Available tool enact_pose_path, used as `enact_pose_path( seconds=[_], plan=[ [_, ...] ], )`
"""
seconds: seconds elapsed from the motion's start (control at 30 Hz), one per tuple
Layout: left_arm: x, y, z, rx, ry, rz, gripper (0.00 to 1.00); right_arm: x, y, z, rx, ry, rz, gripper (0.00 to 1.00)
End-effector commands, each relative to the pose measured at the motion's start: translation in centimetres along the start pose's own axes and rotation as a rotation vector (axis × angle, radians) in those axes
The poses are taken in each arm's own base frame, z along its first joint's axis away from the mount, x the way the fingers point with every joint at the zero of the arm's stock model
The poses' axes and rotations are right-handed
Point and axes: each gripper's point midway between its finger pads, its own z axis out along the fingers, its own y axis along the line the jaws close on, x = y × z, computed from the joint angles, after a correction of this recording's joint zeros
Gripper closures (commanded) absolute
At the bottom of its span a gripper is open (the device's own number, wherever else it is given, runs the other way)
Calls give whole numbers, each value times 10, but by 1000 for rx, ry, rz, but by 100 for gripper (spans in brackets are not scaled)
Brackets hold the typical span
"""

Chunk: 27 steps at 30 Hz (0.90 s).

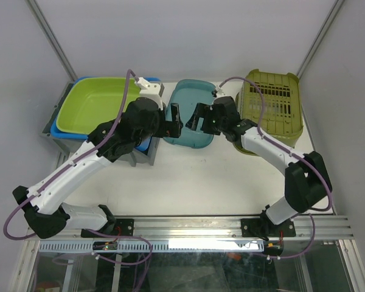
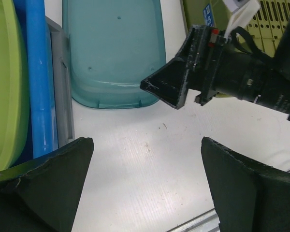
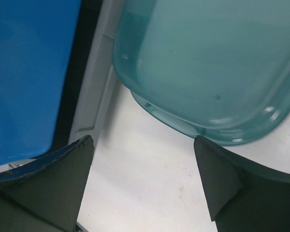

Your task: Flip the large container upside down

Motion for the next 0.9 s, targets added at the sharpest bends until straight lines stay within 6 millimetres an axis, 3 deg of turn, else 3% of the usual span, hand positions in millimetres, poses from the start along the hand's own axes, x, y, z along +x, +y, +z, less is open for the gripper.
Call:
enact_pose_path(
  seconds=[0.0, 0.1, 0.27, 0.4, 0.63, 0.87],
  plan=[
    [-30, 0, -28, 38, -106, -77, 1, -32, 62, 13, -172, -82, 1, 13],
    [-36, 1, -40, 49, -125, -101, 1, -45, 86, 26, -215, -101, 25, 15],
    [-37, 7, -52, 46, -141, -139, 1, -51, 104, 71, -233, -61, 78, 20],
    [-37, 8, -58, 54, -146, -156, 1, -50, 105, 100, -230, -40, 114, 32],
    [-39, 9, -64, 57, -154, -169, 1, -49, 103, 129, -226, -32, 143, 55],
    [-39, 8, -65, 64, -150, -182, 1, -36, 106, 167, -219, 39, 155, 61]
  ],
)
